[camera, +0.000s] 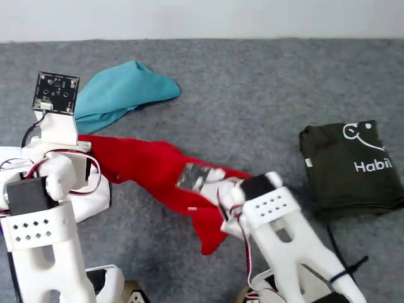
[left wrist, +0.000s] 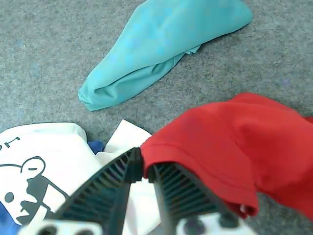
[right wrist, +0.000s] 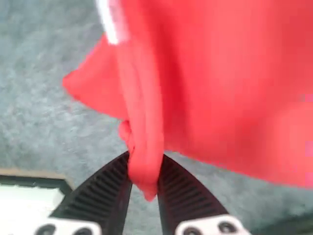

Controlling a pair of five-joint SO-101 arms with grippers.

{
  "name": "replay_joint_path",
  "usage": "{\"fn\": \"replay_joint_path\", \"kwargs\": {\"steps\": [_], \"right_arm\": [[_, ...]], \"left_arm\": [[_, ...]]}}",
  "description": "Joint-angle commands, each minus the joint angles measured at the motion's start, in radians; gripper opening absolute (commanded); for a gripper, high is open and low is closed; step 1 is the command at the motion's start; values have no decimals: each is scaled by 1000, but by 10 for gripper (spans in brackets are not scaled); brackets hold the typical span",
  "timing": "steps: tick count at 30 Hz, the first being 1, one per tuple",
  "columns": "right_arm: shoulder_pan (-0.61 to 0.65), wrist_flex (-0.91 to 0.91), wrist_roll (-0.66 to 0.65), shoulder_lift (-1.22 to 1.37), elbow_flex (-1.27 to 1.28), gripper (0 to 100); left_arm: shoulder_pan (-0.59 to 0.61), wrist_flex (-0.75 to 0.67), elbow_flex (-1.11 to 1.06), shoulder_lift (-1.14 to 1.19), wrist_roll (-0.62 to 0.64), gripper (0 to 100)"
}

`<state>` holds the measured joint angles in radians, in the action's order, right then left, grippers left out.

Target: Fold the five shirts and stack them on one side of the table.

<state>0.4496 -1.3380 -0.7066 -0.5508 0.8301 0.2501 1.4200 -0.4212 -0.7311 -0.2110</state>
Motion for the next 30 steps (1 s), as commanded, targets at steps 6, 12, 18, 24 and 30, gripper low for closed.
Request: {"fn": "replay_joint_path", "kwargs": {"steps": [6,12,18,24,30], "right_arm": [[-180,-51,118,-21,-353,10],[-325,-216,227,-21,-721,10],[-435,-390,229,-21,-1128,10],[-472,-456,232,-50,-1402,10],[-552,-453,265,-193,-1447,10]], "left_arm": [[-41,32,77,-29,-2,11],[-84,92,280,-26,29,11],[-84,221,598,-26,32,11],[-84,325,924,-29,32,11],[-83,334,1196,-29,34,11]]}}
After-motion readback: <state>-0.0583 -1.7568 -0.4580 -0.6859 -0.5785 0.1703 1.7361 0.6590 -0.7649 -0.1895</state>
